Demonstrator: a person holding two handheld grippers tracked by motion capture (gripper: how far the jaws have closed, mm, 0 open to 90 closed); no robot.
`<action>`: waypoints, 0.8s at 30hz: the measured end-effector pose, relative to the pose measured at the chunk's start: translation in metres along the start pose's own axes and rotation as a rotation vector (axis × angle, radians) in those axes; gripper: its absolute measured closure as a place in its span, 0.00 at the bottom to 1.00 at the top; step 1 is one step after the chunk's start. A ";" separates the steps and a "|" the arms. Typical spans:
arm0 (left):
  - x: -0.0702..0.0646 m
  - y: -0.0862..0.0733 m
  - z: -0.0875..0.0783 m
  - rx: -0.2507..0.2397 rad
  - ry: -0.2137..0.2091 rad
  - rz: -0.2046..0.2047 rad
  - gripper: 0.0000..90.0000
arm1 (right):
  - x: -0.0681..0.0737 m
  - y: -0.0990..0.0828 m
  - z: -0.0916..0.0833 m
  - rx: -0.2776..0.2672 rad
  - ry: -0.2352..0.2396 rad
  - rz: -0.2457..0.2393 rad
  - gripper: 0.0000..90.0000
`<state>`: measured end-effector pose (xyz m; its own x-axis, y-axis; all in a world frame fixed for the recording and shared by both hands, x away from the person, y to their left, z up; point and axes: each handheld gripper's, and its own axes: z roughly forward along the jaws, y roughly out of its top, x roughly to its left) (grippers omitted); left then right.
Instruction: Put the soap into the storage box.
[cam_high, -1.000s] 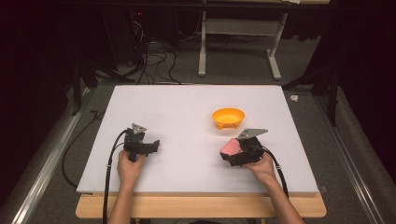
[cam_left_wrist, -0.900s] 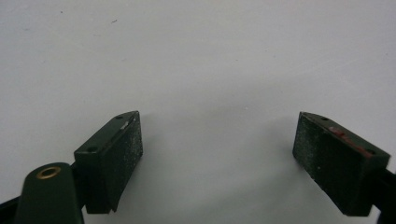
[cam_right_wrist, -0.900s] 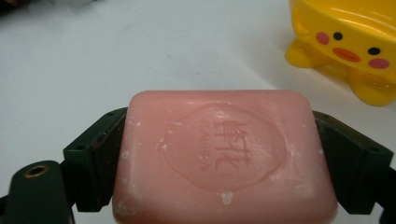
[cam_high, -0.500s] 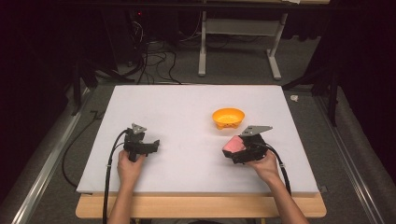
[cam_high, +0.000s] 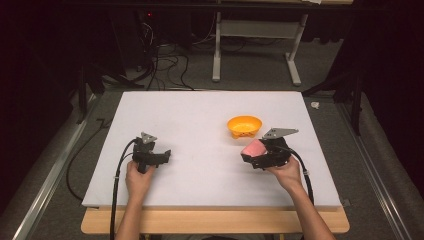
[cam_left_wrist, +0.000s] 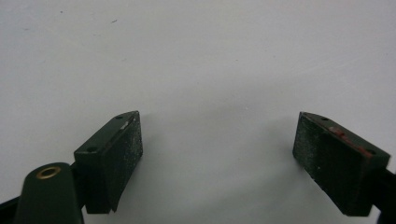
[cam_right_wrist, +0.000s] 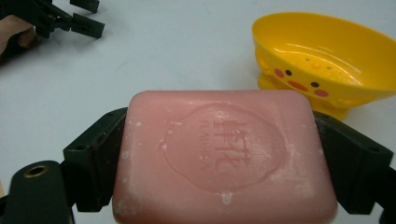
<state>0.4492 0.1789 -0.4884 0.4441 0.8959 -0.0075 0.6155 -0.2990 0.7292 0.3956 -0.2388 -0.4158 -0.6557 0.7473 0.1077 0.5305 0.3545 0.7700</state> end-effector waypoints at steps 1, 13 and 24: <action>0.000 0.000 0.000 0.000 0.000 0.000 0.18 | -0.001 0.001 0.000 0.001 -0.001 0.003 0.15; 0.000 0.000 0.000 0.000 0.000 0.000 0.18 | -0.016 0.015 -0.004 -0.007 -0.016 0.087 0.15; 0.000 0.000 0.000 0.000 0.000 0.000 0.18 | -0.024 0.025 -0.004 -0.004 -0.034 0.116 0.15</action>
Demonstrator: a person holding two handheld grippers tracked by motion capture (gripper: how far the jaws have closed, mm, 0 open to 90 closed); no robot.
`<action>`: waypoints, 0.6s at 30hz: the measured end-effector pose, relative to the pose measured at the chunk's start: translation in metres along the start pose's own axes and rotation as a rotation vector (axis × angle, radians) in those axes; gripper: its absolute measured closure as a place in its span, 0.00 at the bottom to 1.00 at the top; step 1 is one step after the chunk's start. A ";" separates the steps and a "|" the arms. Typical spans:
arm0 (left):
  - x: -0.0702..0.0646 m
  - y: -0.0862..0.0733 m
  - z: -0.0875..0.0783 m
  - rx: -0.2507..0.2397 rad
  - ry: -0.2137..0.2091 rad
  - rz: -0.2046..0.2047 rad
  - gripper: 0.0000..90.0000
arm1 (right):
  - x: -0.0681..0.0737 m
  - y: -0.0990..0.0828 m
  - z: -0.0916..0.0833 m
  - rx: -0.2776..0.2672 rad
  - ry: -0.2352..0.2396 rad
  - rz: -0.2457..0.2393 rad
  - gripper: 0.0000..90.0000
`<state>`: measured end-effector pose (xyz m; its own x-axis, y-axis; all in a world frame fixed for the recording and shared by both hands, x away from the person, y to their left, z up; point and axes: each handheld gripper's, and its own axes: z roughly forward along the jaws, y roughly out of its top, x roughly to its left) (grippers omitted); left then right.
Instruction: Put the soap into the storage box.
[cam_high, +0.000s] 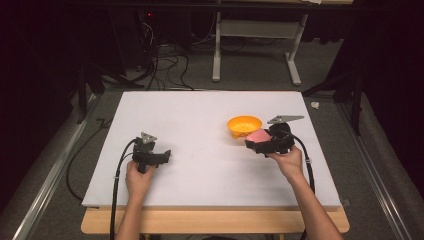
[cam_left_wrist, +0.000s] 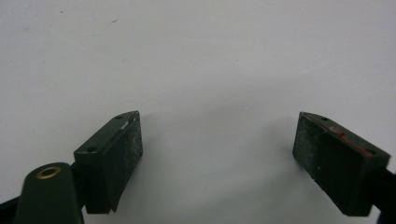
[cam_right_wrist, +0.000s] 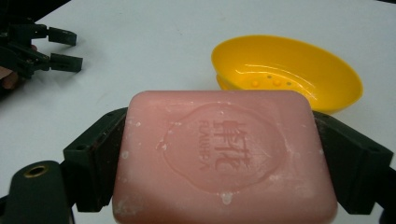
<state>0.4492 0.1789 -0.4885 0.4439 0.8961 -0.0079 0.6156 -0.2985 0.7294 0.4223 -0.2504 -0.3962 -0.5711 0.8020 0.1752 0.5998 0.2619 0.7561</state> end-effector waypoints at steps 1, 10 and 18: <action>0.000 0.000 0.000 0.000 0.000 0.000 0.18 | -0.001 0.001 0.000 -0.004 0.000 0.000 0.15; 0.000 0.000 0.000 0.000 0.000 0.001 0.18 | 0.000 0.008 0.003 0.018 -0.048 -0.018 0.15; 0.000 0.000 0.000 0.000 0.000 0.000 0.18 | 0.003 0.016 0.008 0.014 -0.044 -0.016 0.15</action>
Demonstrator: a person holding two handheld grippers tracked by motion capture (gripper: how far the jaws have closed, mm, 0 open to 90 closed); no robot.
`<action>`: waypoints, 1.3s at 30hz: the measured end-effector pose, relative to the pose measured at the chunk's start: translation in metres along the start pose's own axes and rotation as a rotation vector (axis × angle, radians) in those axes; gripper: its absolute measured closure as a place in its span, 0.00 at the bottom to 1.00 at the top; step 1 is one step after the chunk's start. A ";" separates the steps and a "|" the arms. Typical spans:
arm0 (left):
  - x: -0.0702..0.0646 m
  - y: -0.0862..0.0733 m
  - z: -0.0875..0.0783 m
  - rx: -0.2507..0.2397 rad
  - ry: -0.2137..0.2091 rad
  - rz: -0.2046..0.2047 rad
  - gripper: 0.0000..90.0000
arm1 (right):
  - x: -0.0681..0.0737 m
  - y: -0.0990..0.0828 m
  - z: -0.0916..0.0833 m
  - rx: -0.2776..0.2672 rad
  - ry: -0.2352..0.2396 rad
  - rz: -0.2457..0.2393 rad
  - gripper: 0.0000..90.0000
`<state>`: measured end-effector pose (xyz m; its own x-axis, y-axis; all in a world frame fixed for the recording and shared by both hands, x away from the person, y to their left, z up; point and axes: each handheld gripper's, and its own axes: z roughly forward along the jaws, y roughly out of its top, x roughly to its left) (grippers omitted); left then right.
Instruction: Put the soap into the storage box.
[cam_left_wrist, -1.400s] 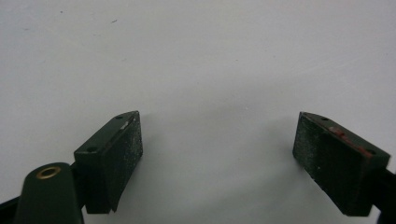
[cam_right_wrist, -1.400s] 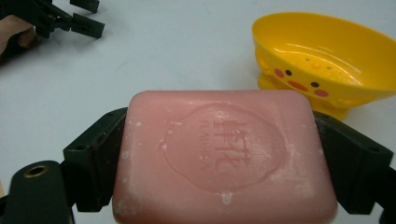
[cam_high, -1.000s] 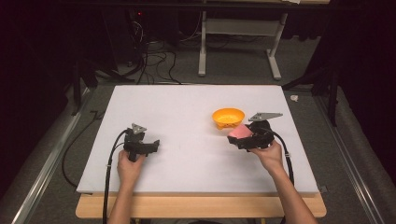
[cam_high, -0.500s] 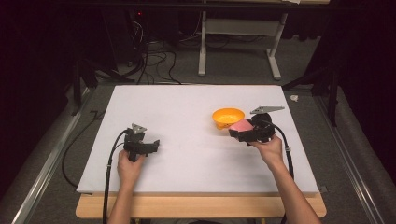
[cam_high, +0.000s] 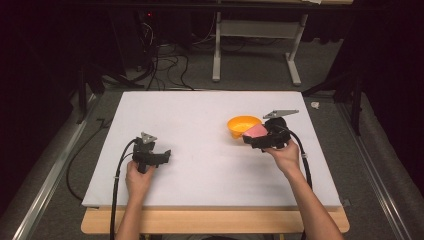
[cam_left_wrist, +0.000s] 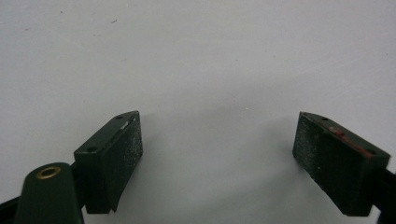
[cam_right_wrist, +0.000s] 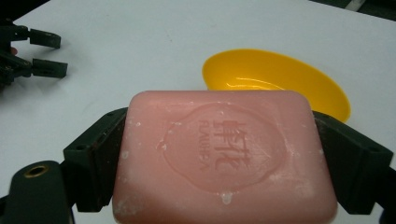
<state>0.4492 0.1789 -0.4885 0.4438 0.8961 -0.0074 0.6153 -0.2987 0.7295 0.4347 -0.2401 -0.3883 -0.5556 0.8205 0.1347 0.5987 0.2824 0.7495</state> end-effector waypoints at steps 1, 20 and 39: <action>0.000 0.000 0.000 0.000 0.000 0.000 0.18 | 0.000 0.000 0.000 0.000 0.000 0.000 0.15; 0.000 0.000 0.000 0.000 0.000 0.000 0.18 | -0.012 0.029 0.000 -0.002 -0.019 0.045 0.15; 0.000 0.000 0.000 0.000 0.000 0.001 0.18 | -0.020 0.042 0.021 0.047 -0.042 0.104 0.15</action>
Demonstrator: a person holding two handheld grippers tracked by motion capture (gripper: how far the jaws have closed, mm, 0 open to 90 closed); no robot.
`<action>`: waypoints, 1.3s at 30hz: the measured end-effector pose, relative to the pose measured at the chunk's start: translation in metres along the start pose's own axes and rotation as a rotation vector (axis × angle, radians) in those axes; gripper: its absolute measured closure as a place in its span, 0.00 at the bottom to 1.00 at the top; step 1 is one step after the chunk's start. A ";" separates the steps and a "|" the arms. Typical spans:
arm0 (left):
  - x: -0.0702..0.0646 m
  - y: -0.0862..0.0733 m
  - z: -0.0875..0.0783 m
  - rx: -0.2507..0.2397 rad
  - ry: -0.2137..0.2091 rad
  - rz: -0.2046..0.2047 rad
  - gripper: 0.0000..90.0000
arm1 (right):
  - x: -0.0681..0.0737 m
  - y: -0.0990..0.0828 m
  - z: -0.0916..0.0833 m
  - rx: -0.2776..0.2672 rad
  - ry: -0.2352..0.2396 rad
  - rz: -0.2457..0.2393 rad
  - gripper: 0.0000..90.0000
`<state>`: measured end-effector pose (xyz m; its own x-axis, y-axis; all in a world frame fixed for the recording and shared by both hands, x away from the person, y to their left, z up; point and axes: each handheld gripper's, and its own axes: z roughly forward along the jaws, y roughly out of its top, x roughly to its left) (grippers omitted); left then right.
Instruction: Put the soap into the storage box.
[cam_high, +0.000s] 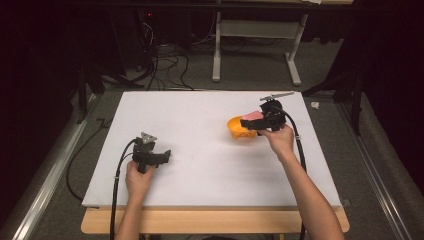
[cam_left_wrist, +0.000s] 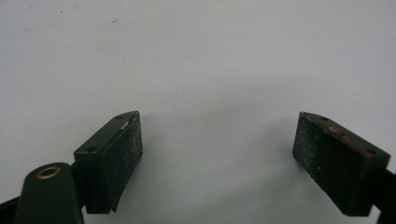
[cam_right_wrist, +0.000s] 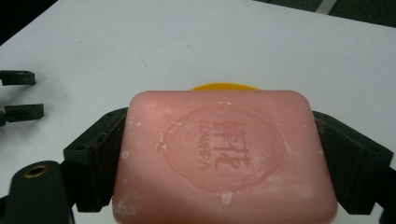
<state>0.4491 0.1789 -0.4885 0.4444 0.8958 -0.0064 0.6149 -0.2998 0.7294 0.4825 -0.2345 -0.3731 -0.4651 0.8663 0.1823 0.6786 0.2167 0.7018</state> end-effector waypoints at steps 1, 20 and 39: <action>0.000 0.000 0.000 0.000 0.000 0.000 0.18 | 0.000 0.001 0.004 0.012 -0.007 0.004 0.15; 0.000 0.000 0.000 -0.002 -0.001 -0.003 0.18 | -0.004 0.009 0.032 0.084 -0.027 0.057 0.15; 0.000 0.000 0.000 -0.002 -0.001 -0.004 0.18 | -0.001 0.010 0.056 0.166 -0.035 0.095 0.15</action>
<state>0.4493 0.1788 -0.4886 0.4430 0.8965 -0.0101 0.6153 -0.2958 0.7307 0.5217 -0.2079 -0.4049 -0.3765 0.9009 0.2159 0.8043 0.2023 0.5587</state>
